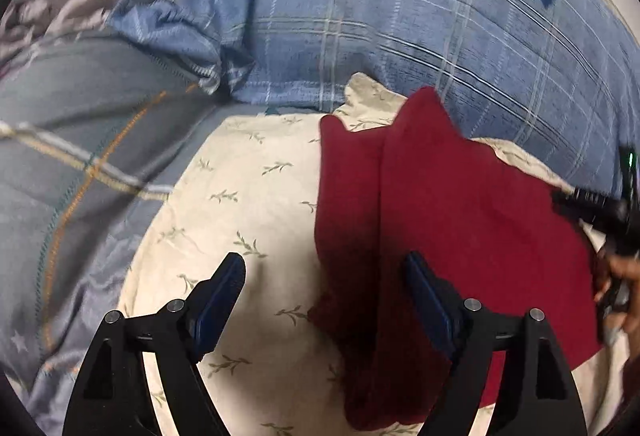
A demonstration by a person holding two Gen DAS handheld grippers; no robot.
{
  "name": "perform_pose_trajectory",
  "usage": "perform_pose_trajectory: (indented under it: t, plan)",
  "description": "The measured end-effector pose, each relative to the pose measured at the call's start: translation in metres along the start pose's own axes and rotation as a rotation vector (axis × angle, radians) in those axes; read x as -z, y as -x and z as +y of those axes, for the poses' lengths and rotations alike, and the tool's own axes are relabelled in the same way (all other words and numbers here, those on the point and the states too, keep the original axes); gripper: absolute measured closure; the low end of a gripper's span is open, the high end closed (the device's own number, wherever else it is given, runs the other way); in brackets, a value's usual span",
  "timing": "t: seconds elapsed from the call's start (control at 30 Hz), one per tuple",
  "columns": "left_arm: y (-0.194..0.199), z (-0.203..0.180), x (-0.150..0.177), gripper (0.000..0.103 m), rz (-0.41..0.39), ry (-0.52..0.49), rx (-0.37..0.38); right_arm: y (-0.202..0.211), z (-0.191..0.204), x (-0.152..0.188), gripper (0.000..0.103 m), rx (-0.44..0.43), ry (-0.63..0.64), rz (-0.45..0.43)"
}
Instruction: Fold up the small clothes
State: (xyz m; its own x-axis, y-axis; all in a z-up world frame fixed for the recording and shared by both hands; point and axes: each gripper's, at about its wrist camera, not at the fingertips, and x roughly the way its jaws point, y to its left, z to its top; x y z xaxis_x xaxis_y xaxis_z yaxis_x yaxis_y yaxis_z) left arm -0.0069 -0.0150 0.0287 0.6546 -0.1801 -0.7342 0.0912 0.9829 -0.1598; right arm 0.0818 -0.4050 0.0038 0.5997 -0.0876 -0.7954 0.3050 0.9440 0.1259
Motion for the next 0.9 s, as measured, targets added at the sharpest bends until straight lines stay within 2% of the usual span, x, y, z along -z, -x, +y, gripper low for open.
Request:
perform_pose_trajectory:
  t: [0.07,0.13,0.3,0.37,0.43,0.5,0.57,0.63,0.67,0.7,0.8,0.9]
  plan:
    - [0.001,0.001,0.001,0.022,-0.008,-0.021,0.001,0.020,0.020,0.005,0.053,-0.032,0.030,-0.034]
    - [0.001,0.003,0.003,0.022,-0.006,-0.017,0.011,0.036,0.053,0.011,0.053,-0.110,0.081,-0.037]
    - [0.013,0.013,0.006,0.022,-0.036,-0.014,0.021,0.037,0.146,0.022,0.053,-0.375,0.136,0.077]
    - [0.019,0.023,0.005,0.022,-0.047,0.006,0.016,0.027,0.179,0.022,0.054,-0.429,0.149,0.119]
    - [0.025,0.031,0.002,0.022,-0.059,0.034,0.012,0.018,0.211,0.025,0.054,-0.440,0.177,0.139]
    - [0.027,0.042,-0.001,0.022,-0.062,0.064,0.017,0.007,0.238,0.032,0.041,-0.430,0.218,0.167]
    - [0.027,0.051,-0.003,0.022,-0.062,0.097,0.007,-0.008,0.255,0.039,0.040,-0.383,0.266,0.206]
    - [0.025,0.057,-0.002,0.022,-0.050,0.112,-0.008,-0.017,0.267,0.046,0.047,-0.307,0.340,0.210]
    - [0.026,0.057,-0.003,0.022,-0.045,0.115,-0.002,-0.019,0.272,0.048,0.076,-0.259,0.372,0.182]
    - [0.026,0.058,-0.003,0.022,-0.040,0.122,0.010,-0.019,0.274,0.048,0.096,-0.235,0.396,0.154]
    - [0.027,0.058,-0.004,0.022,-0.041,0.129,0.026,-0.013,0.272,0.046,0.097,-0.294,0.374,0.135]
    - [0.027,0.056,-0.006,0.022,-0.043,0.120,0.037,-0.024,0.279,0.047,0.097,-0.313,0.367,0.148]
